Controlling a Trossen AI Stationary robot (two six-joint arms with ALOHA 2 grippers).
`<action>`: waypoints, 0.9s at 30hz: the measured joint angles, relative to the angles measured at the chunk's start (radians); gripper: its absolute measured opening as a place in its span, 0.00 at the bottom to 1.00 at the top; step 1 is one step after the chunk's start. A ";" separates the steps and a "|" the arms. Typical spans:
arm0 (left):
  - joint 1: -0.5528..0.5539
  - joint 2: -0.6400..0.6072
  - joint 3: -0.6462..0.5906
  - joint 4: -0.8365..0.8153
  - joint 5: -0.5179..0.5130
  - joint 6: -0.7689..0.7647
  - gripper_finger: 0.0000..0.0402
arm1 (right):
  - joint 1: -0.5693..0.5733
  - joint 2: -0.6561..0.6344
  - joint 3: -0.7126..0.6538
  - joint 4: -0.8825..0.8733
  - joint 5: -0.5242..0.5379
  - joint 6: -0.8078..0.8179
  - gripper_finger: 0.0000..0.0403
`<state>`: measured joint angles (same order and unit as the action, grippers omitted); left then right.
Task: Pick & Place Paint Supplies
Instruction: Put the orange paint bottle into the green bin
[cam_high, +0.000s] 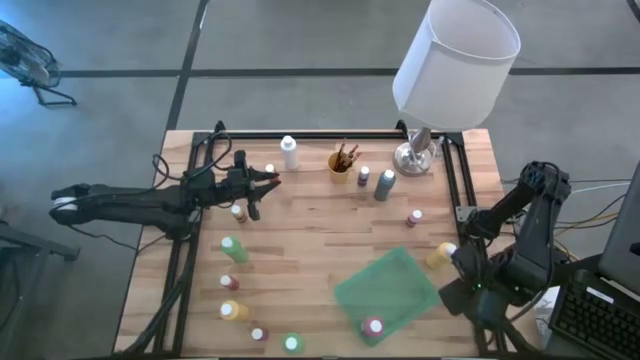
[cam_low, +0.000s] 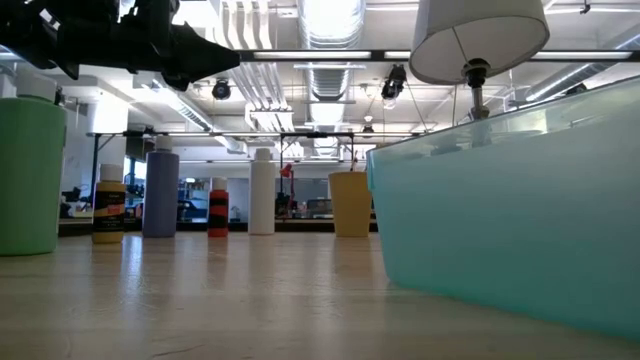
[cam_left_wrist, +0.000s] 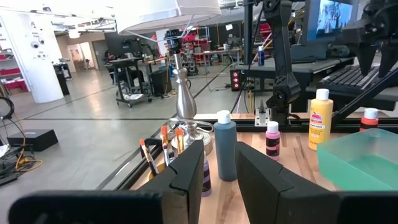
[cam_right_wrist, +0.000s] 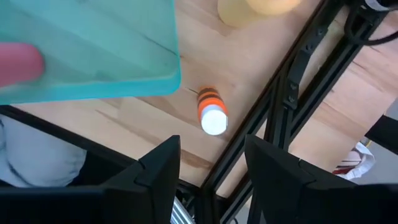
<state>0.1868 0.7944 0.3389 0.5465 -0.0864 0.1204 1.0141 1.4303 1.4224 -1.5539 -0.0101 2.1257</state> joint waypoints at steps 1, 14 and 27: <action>0.000 0.000 0.000 0.000 0.000 0.000 0.24 | 0.009 0.005 -0.003 0.000 0.000 0.016 0.42; 0.001 0.000 0.000 0.000 0.000 0.000 0.24 | 0.049 0.052 -0.110 0.055 -0.067 0.027 0.46; 0.001 0.000 0.000 0.000 0.000 0.014 0.24 | 0.050 0.014 -0.238 0.212 -0.069 0.016 0.40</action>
<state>0.1875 0.7944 0.3389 0.5465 -0.0864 0.1349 1.0645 1.4438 1.1844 -1.3421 -0.0791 2.1421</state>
